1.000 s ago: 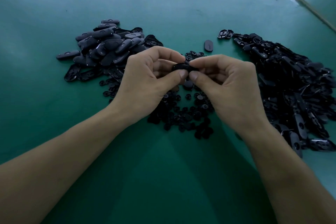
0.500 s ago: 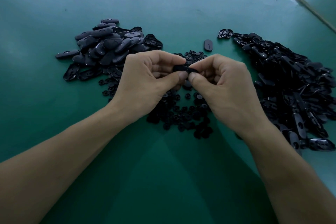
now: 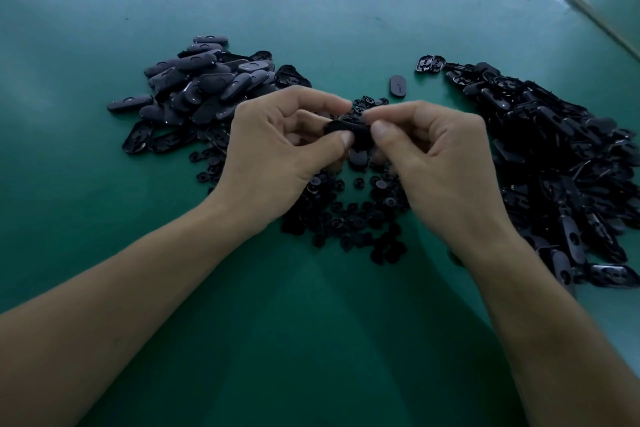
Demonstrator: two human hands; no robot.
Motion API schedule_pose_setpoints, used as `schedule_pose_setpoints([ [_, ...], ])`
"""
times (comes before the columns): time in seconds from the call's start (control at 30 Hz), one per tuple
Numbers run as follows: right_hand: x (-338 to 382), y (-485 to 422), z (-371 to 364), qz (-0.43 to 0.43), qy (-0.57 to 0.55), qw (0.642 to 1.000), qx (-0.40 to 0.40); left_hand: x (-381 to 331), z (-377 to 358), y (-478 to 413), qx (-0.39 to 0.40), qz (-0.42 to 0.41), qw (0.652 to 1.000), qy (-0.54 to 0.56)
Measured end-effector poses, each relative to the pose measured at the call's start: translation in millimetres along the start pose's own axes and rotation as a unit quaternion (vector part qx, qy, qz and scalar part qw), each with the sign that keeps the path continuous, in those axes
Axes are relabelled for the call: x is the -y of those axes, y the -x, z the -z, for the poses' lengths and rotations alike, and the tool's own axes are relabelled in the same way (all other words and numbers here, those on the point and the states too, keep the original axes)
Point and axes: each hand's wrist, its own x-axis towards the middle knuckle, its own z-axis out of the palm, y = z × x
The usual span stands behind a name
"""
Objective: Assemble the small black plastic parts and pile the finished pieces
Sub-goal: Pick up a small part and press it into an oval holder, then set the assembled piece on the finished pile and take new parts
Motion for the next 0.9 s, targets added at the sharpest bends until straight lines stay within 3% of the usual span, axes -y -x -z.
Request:
schedule_pose_setpoints([
  [0.1, -3, 1, -2, 0.012, 0.112, 0.993, -0.039, 1, 0, -3, -0.051, 0.011, 0.998, 0.029],
  [0.23, -6, 6, -6, 0.002, 0.276, 0.961, 0.0, 2, -2, -4, -0.087, 0.033, 0.994, 0.05],
  [0.33, -4, 8, -9, -0.006, 0.333, 0.943, 0.023, 3, -3, -6, -0.115, 0.05, 0.991, 0.053],
  [0.5, -3, 7, -12, -0.008, 0.322, 0.946, 0.03, 2, 1, -10, -0.179, 0.083, 0.98, 0.023],
  [0.63, -4, 8, -13, 0.001, 0.296, 0.955, 0.031, 3, 5, -14, -0.215, 0.103, 0.969, 0.062],
  [0.9, -2, 8, -15, 0.007, 0.216, 0.976, 0.015, 8, 7, -10, -0.182, 0.068, 0.981, 0.011],
])
